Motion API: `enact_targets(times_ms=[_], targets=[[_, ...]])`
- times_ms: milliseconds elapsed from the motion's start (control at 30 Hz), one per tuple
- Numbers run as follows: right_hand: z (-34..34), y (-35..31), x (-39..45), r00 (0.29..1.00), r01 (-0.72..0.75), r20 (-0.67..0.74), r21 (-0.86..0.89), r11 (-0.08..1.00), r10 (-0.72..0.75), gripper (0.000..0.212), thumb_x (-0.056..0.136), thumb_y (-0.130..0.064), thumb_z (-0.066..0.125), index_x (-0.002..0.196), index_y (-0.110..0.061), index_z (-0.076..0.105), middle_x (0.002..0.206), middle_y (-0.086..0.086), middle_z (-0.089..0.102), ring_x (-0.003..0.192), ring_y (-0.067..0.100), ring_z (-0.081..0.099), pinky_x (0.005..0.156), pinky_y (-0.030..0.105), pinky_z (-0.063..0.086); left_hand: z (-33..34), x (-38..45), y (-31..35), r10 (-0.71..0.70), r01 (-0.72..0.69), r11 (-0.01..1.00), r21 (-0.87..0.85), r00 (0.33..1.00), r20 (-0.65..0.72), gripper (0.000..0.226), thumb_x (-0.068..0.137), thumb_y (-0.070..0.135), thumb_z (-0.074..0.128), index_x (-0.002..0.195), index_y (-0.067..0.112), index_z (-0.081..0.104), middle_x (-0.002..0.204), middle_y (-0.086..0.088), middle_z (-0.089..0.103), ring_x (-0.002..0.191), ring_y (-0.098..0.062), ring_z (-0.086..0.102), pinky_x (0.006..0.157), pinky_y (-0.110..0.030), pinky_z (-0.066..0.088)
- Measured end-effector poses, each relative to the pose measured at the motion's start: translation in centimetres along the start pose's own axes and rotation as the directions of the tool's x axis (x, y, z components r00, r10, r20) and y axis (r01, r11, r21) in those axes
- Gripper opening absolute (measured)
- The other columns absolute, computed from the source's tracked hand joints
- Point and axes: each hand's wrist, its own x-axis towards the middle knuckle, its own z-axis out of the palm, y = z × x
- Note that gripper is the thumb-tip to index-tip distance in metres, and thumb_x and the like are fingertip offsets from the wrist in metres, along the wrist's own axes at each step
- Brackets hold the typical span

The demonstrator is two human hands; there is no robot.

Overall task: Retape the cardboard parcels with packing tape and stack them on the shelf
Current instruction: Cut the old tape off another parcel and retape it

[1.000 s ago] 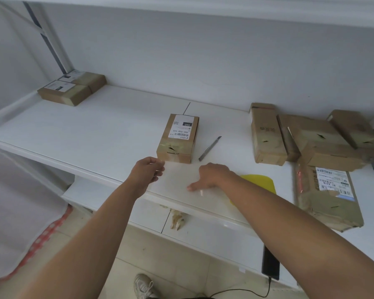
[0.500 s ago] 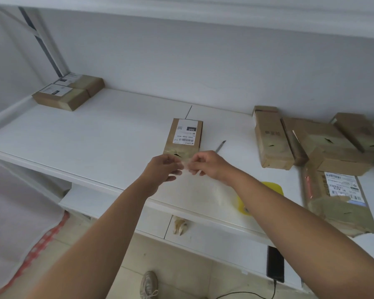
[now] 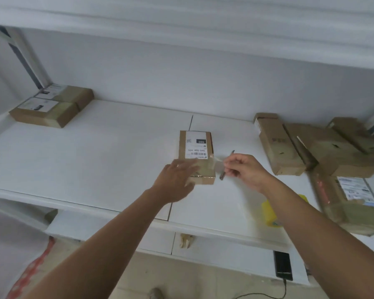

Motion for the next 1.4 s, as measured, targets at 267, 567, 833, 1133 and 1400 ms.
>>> enact_targets(times_ms=[267, 567, 833, 1133, 1400], targets=[[5.3, -1.0, 0.6, 0.999, -0.045, 0.000, 0.017, 0.999, 0.045, 0.016, 0.096, 0.002, 0.058, 0.083, -0.008, 0.063, 0.066, 0.003, 0.065, 0.062, 0.016, 0.057, 0.063, 0.025, 0.044, 1.4, -0.9, -2.6, 0.197, -0.197, 0.980, 0.020, 0.980, -0.014, 0.057, 0.091, 0.018, 0.057, 0.147, 0.018, 0.046, 0.155, 0.003, 0.040, 0.137, -0.023, 0.038, 0.105, -0.042, 0.043], [9.0, -1.3, 0.6, 0.990, -0.072, -0.121, 0.055, 0.996, 0.078, 0.019, 0.097, 0.001, 0.055, 0.082, -0.008, 0.063, 0.065, 0.004, 0.064, 0.056, 0.016, 0.057, 0.053, 0.023, 0.039, 1.4, -1.3, -4.4, 0.129, -0.127, 0.940, -0.317, 0.992, -0.016, 0.050, 0.093, 0.011, 0.052, 0.142, 0.015, 0.047, 0.144, -0.001, 0.052, 0.136, -0.019, 0.041, 0.106, -0.033, 0.040], [8.9, -1.7, 0.3, 0.997, -0.033, -0.078, -0.058, 0.998, 0.028, 0.013, 0.097, -0.003, 0.059, 0.085, -0.010, 0.063, 0.071, 0.004, 0.064, 0.060, 0.015, 0.059, 0.060, 0.025, 0.040, -1.0, 0.0, -2.0, -0.276, 0.283, 0.570, -0.771, 0.950, 0.146, 0.053, 0.096, 0.070, 0.027, 0.112, 0.024, 0.049, 0.104, -0.004, 0.070, 0.100, -0.022, 0.065, 0.094, -0.043, 0.048], [8.5, -1.7, 0.8, 0.998, -0.053, 0.016, -0.142, 0.988, 0.055, 0.010, 0.097, -0.005, 0.060, 0.100, 0.000, 0.068, 0.077, 0.007, 0.070, 0.067, 0.018, 0.062, 0.060, 0.024, 0.042, -1.0, 1.4, -1.8, -0.305, 0.286, 0.803, -0.522, 0.951, 0.052, 0.025, 0.103, 0.040, 0.044, 0.103, 0.017, 0.055, 0.085, -0.003, 0.067, 0.083, -0.027, 0.063, 0.071, -0.035, 0.047], [9.5, -1.5, 1.9, 0.987, -0.045, -0.159, -0.165, 0.985, 0.019, 0.029, 0.098, -0.011, 0.057, 0.126, -0.017, 0.058, 0.074, 0.002, 0.073, 0.059, 0.015, 0.064, 0.060, 0.021, 0.050, -2.1, 1.4, -2.5, -0.442, 0.346, 0.551, -0.759, 0.893, 0.086, 0.021, 0.102, 0.024, 0.044, 0.093, 0.014, 0.060, 0.082, 0.003, 0.064, 0.076, -0.013, 0.056, 0.064, -0.019, 0.041]])
